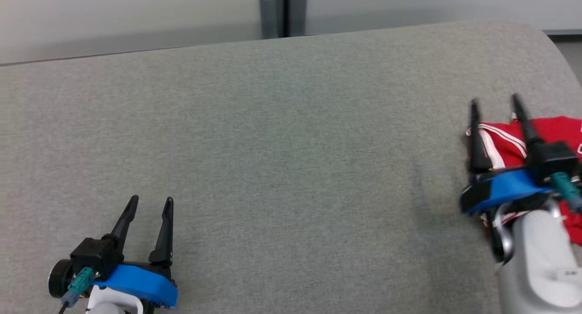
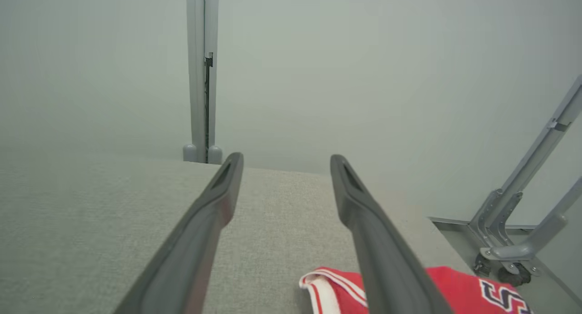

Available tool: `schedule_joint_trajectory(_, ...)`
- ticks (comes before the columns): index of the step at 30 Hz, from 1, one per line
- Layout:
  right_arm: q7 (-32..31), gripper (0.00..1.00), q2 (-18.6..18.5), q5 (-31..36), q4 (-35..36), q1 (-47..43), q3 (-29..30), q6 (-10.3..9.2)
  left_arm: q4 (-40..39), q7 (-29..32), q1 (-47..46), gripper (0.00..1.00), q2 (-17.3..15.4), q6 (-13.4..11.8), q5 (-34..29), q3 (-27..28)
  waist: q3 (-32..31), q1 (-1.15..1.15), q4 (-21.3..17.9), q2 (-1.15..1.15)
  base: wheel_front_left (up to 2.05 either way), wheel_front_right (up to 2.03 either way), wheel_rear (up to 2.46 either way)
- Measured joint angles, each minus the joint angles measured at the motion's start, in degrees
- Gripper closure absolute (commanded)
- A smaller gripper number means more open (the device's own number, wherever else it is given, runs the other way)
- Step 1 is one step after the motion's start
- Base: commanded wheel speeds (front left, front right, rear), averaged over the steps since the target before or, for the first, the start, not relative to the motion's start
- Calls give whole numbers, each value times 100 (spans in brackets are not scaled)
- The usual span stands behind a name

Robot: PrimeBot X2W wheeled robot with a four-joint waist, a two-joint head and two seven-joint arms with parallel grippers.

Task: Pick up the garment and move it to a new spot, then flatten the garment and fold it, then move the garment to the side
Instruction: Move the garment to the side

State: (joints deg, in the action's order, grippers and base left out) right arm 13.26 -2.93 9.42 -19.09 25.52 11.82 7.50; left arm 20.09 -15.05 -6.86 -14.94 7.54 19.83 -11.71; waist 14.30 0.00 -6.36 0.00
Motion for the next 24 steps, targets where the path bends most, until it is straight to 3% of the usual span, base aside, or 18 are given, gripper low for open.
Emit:
schedule_joint_trajectory(6, 162, 0, 15, -808, -937, -258, -720, 0, 153, 0, -44, 0, 209, 0, -256, 296, -207, 0, 350, 0, 0, 0, 0)
schedule_joint_trajectory(10, 171, 0, 3, -1096, -1113, -350, -932, -1, 258, 0, -49, 0, 308, 0, -352, 407, -331, 0, 547, 0, 0, 0, 0)
schedule_joint_trajectory(24, 171, 0, 12, -1280, -1160, -966, -870, 0, 642, 0, 116, 0, 664, 0, -631, 775, -1044, 0, 691, 0, 0, 0, 0)
